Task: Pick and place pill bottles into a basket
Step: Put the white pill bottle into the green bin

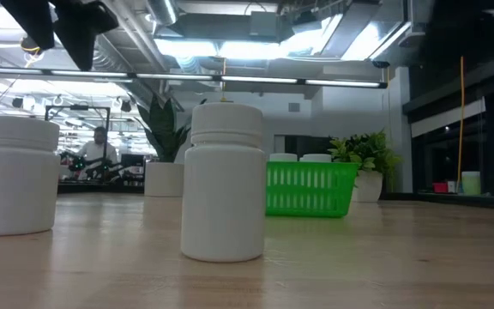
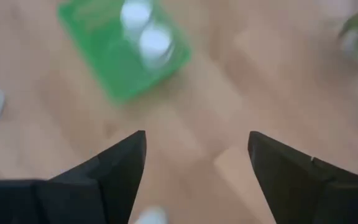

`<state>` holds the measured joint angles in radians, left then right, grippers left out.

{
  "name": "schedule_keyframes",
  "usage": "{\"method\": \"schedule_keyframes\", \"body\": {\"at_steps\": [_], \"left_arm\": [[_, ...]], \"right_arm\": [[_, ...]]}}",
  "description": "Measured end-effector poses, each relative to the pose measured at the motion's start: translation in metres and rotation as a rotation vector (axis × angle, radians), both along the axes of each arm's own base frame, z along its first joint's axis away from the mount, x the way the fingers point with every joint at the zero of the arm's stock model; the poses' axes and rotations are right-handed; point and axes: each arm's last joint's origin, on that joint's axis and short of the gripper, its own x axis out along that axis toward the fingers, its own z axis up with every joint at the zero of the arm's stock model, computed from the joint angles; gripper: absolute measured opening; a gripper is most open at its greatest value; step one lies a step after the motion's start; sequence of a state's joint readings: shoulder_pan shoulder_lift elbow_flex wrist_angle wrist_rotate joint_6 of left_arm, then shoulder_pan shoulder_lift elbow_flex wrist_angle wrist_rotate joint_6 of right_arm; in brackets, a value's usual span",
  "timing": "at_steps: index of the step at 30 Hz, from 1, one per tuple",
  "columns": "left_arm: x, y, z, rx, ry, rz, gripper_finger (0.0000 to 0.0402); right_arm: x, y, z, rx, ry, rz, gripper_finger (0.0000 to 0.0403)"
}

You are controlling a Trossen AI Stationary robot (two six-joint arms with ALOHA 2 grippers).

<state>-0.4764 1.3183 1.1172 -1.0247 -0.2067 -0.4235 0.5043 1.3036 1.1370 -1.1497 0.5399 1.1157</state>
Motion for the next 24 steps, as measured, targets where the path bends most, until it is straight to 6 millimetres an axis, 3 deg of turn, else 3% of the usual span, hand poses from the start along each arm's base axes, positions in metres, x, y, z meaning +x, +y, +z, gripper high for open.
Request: {"method": "schedule_keyframes", "body": {"at_steps": [5,12,19,24], "left_arm": [[0.01,-0.017,-0.009,0.001,-0.042,-0.001,0.0265],[0.025,-0.025,-0.023,-0.059,-0.065,0.17,0.028],[0.044,-0.037,-0.043,-0.193,-0.042,0.312,0.0299],[0.051,-0.049,-0.056,-0.266,-0.018,0.379,0.0325]], "right_arm": [[0.009,-0.021,0.013,-0.102,-0.044,-0.036,0.0284],[0.021,-0.039,0.041,-0.31,-0.057,0.065,0.0284],[0.028,-0.043,0.068,-0.474,-0.091,0.16,0.0284],[0.031,-0.042,0.078,-0.532,-0.086,0.239,0.0284]]}}
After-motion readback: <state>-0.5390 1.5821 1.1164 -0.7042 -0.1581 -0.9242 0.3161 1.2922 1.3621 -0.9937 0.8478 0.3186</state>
